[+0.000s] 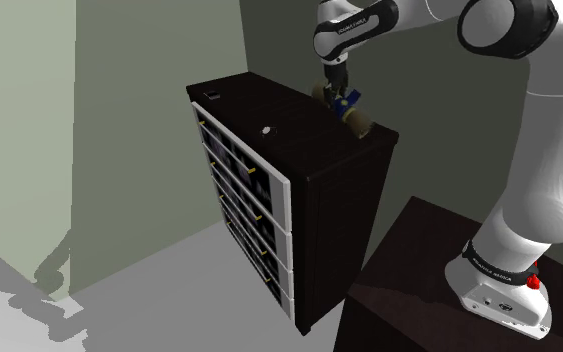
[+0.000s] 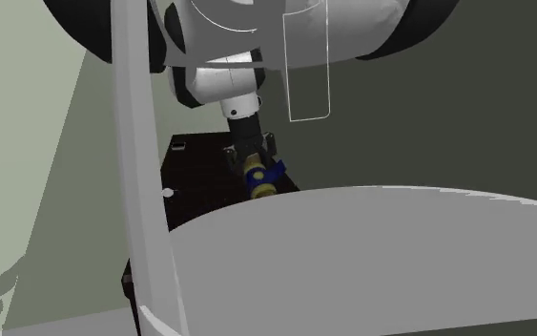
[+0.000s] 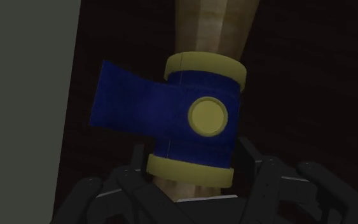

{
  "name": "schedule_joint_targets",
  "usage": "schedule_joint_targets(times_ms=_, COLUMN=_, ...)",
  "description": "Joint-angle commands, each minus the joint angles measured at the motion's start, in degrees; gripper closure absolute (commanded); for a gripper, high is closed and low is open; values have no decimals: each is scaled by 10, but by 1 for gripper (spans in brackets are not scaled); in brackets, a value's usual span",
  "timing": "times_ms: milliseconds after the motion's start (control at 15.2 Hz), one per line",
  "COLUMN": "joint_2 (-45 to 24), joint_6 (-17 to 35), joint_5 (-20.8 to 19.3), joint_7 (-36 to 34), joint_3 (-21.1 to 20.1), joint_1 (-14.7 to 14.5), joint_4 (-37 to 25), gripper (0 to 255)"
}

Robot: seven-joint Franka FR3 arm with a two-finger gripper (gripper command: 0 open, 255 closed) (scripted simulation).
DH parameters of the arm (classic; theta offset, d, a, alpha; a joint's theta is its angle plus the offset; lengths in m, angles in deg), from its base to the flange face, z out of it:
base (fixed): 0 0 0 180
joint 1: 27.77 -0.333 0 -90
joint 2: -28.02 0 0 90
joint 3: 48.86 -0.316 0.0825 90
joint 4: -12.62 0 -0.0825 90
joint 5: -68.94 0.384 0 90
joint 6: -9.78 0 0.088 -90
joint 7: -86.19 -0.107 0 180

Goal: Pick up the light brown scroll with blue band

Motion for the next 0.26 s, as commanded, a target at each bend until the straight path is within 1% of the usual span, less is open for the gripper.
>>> schedule_joint_targets(times_ms=0, joint_2=3, joint_6=-15, joint_5=0, joint_7=2, joint_3=0, joint_1=0, joint_4=-12, gripper=255)
schedule_joint_targets(times_ms=198, joint_2=5, joint_6=-23, joint_5=0, joint_7=3, joint_3=0, joint_1=0, joint_4=-19, gripper=255)
